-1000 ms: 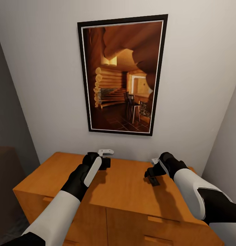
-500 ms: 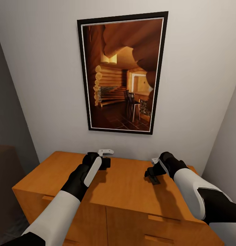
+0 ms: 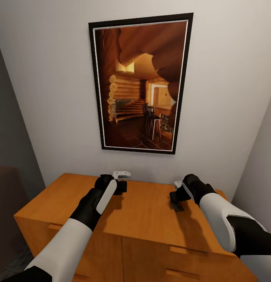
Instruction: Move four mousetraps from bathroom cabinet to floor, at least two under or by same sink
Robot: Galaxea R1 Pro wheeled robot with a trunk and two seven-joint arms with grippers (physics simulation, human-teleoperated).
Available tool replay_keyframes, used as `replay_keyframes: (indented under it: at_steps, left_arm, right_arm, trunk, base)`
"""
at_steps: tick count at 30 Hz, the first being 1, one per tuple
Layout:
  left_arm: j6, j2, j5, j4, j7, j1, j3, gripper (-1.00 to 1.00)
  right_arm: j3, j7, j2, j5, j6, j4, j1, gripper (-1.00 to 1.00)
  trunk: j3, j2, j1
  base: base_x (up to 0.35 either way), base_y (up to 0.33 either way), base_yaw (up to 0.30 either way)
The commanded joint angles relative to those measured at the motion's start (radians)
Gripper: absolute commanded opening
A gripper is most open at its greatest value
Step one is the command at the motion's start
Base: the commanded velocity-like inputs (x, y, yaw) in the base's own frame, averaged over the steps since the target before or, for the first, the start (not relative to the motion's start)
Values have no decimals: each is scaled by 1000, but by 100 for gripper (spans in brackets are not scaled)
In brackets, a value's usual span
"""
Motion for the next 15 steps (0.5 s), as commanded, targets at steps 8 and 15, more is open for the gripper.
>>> replay_keyframes:
  at_steps: [8,15]
  left_arm:
    - [2,0,10,-1,10,-1,-1,-100]
    - [2,0,10,-1,10,-1,-1,-100]
  right_arm:
    - [-13,7,1,-4,6,8,0,-100]
    - [-14,7,1,-4,6,8,0,-100]
  trunk:
    - [-2,-1,0]
    - [-2,-1,0]
  base:
    - [0,0,0]
    - [0,0,0]
